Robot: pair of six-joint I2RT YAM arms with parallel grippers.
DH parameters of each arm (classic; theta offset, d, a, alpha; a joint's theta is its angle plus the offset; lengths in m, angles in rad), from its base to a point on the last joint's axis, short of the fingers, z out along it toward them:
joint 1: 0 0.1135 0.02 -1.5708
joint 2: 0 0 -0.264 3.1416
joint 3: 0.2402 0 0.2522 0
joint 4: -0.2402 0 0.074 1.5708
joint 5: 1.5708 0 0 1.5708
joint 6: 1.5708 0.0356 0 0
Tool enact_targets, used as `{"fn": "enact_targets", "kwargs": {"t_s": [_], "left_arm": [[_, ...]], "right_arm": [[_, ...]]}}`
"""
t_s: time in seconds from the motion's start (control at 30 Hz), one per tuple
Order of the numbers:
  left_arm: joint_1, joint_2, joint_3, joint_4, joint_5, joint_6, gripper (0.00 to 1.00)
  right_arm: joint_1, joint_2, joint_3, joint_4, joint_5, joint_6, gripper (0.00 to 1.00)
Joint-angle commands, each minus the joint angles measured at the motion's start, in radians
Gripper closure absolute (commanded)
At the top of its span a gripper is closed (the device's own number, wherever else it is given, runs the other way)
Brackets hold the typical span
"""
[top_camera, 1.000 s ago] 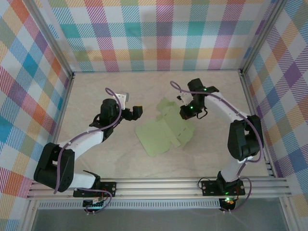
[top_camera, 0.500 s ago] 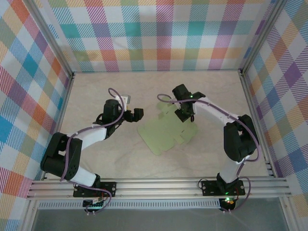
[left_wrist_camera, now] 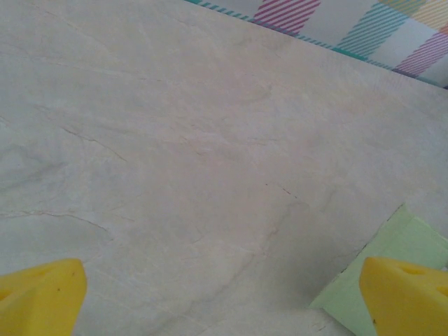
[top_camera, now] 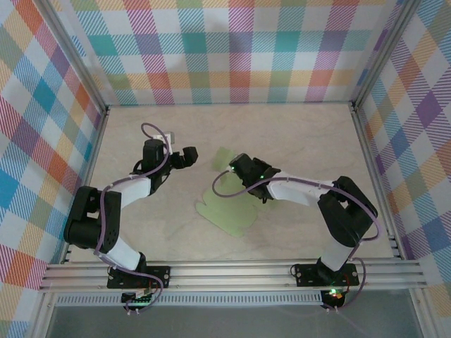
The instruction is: Fold the paper box
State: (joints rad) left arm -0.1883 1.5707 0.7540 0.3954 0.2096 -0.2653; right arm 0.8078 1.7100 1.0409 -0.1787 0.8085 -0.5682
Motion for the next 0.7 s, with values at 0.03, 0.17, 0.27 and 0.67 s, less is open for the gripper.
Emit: {"fn": "enact_targets", "kwargs": {"t_s": [0.03,0.17,0.27,0.67], "left_arm": [[0.027,0.006,0.005,0.021,0.02,-0.014,0.0],[0.054,0.007,-0.004,0.032,0.036,-0.026,0.0],[0.064,0.015,-0.005,0.041,0.045,-0.035,0.0],[0.107,0.058,0.0,0.051,0.084,-0.097,0.0]], "right_arm": [[0.026,0.045,-0.036,0.29,0.142,-0.185,1.0],[0.069,0.078,-0.113,0.616,0.165,-0.422,1.0],[0.096,0.104,-0.156,0.828,0.157,-0.57,1.0],[0.156,0.341,-0.265,1.585,0.016,-1.013,1.0]]}}
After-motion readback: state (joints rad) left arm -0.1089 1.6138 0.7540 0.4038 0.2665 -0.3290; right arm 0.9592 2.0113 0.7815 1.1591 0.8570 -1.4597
